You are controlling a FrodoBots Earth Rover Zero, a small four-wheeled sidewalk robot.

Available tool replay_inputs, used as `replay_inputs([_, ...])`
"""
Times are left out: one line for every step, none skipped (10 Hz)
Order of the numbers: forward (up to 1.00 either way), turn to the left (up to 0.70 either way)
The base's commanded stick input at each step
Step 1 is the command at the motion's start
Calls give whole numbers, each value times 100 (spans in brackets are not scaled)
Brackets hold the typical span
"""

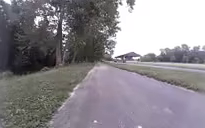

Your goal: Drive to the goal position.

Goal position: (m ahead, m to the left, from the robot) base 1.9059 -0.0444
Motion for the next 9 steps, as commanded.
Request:
replay_inputs([70, 0])
replay_inputs([70, 0])
replay_inputs([70, 0])
replay_inputs([70, 0])
replay_inputs([70, 0])
replay_inputs([70, 0])
replay_inputs([70, 0])
replay_inputs([70, 0])
replay_inputs([70, 0])
